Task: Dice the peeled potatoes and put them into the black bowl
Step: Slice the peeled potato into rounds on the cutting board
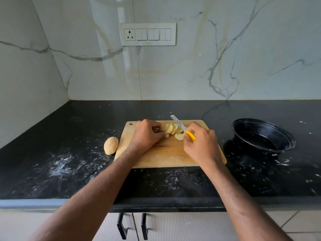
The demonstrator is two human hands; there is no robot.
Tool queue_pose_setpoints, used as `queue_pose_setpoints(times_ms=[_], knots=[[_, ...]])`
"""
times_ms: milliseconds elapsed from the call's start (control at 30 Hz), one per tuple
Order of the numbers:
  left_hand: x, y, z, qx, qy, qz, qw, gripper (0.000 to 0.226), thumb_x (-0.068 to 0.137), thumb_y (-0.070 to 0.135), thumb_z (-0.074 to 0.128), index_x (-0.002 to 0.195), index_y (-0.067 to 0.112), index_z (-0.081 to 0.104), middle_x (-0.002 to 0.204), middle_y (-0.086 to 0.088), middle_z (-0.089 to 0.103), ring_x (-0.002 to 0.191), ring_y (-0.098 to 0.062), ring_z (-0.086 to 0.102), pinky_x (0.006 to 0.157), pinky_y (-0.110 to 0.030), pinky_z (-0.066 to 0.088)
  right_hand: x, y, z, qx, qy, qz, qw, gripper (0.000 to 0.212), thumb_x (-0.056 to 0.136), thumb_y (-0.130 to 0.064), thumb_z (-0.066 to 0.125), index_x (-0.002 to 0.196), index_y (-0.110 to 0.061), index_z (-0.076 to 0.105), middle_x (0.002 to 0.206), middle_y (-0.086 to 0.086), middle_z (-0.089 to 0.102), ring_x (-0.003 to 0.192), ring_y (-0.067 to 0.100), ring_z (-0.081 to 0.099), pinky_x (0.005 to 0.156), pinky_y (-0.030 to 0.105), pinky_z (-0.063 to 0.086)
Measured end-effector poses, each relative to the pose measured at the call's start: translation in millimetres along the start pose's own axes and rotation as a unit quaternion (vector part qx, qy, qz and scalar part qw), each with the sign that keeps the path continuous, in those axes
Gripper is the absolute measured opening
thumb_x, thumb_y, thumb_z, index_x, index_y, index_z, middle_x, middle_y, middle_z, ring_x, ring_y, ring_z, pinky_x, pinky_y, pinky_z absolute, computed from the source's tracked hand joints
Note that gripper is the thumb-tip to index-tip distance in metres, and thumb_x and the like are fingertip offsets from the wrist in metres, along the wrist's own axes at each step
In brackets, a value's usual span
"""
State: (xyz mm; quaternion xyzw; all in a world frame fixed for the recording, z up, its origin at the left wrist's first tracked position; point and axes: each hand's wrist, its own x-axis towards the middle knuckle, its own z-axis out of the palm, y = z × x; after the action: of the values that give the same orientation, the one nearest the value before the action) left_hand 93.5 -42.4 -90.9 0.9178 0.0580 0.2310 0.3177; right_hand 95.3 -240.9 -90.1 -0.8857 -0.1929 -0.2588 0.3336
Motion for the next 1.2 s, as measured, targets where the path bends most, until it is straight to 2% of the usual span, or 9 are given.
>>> queue_pose_setpoints(times_ms=[67, 233, 333, 467, 633, 800, 933, 1067, 1200], knots=[[-1, 2, 0, 0.014, -0.005, 0.019, 1.000, 0.038, 0.075, 0.034, 0.087, 0.096, 0.005, 0.076, 0.078, 0.006, 0.063, 0.079, -0.020, 0.065, 0.083, -0.039, 0.056, 2, 3, 5, -0.005, -0.005, 0.017, 1.000, 0.021, 0.083, -0.035, 0.074, 0.088, -0.023, 0.057, 0.072, -0.004, 0.065, 0.059, 0.020, 0.054, 0.052, 0.037, 0.048], [-1, 5, 1, 0.018, -0.020, 0.040, 0.999, 0.023, 0.079, 0.028, 0.085, 0.090, 0.010, 0.077, 0.079, 0.008, 0.058, 0.078, -0.013, 0.055, 0.079, -0.035, 0.054, 7, 7, 14, -0.031, -0.033, 0.021, 0.999, 0.040, 0.074, -0.045, 0.084, 0.094, -0.025, 0.056, 0.079, -0.003, 0.065, 0.072, 0.025, 0.060, 0.057, 0.036, 0.050], [-1, 5, 3, 0.012, -0.018, 0.045, 0.999, 0.022, 0.079, 0.025, 0.085, 0.093, 0.009, 0.078, 0.079, 0.004, 0.066, 0.081, -0.016, 0.062, 0.082, -0.033, 0.053, 19, 13, 15, -0.026, -0.049, 0.013, 0.998, 0.040, 0.074, -0.040, 0.085, 0.095, -0.024, 0.056, 0.073, -0.003, 0.061, 0.069, 0.024, 0.057, 0.056, 0.032, 0.043], [7, 6, 8, -0.005, -0.015, 0.040, 0.999, 0.032, 0.078, 0.023, 0.086, 0.109, 0.015, 0.078, 0.098, 0.000, 0.076, 0.086, -0.012, 0.065, 0.083, -0.022, 0.051, 24, 19, 18, -0.013, -0.045, 0.000, 0.999, 0.037, 0.077, -0.037, 0.084, 0.096, -0.024, 0.055, 0.072, -0.003, 0.061, 0.065, 0.022, 0.055, 0.054, 0.034, 0.042], [20, 16, 20, 0.003, -0.022, 0.058, 0.998, 0.034, 0.081, 0.019, 0.084, 0.114, 0.013, 0.076, 0.104, -0.003, 0.076, 0.092, -0.017, 0.066, 0.092, -0.034, 0.055, 27, 24, 18, -0.024, -0.011, 0.008, 1.000, 0.028, 0.084, -0.026, 0.079, 0.100, -0.017, 0.058, 0.079, 0.004, 0.065, 0.065, 0.020, 0.046, 0.056, 0.029, 0.032], [21, 17, 23, 0.012, -0.025, 0.063, 0.998, 0.040, 0.082, 0.018, 0.083, 0.120, 0.014, 0.073, 0.108, -0.003, 0.075, 0.094, -0.016, 0.065, 0.092, -0.035, 0.056, 26, 27, 19, -0.019, -0.004, -0.004, 1.000, 0.026, 0.083, -0.022, 0.078, 0.097, -0.017, 0.057, 0.070, -0.001, 0.056, 0.060, 0.021, 0.047, 0.052, 0.030, 0.032], [11, 13, 13, 0.013, -0.017, 0.066, 0.998, 0.027, 0.084, 0.007, 0.077, 0.110, 0.015, 0.078, 0.100, -0.002, 0.077, 0.089, -0.016, 0.067, 0.089, -0.032, 0.056, 22, 26, 19, -0.015, 0.019, -0.036, 0.999, 0.025, 0.081, -0.016, 0.076, 0.099, -0.016, 0.059, 0.068, 0.005, 0.061, 0.059, 0.028, 0.050, 0.050, 0.034, 0.037], [-8, 8, -2, 0.015, -0.010, 0.065, 0.998, 0.032, 0.086, 0.002, 0.070, 0.115, 0.013, 0.076, 0.109, -0.001, 0.076, 0.093, -0.011, 0.069, 0.090, -0.020, 0.054, 17, 22, 19, -0.023, 0.009, -0.109, 0.994, 0.026, 0.081, -0.015, 0.075, 0.100, -0.017, 0.057, 0.067, 0.005, 0.061, 0.057, 0.031, 0.053, 0.047, 0.034, 0.039], [-27, -4, -27, -0.004, 0.062, 0.061, 0.996, 0.019, 0.081, 0.006, 0.081, 0.099, 0.012, 0.081, 0.096, 0.002, 0.078, 0.078, -0.002, 0.069, 0.080, -0.010, 0.054, 10, 9, 30, -0.037, -0.018, -0.179, 0.983, 0.028, 0.080, -0.013, 0.073, 0.099, -0.019, 0.054, 0.065, 0.011, 0.061, 0.055, 0.038, 0.057, 0.043, 0.035, 0.043]])
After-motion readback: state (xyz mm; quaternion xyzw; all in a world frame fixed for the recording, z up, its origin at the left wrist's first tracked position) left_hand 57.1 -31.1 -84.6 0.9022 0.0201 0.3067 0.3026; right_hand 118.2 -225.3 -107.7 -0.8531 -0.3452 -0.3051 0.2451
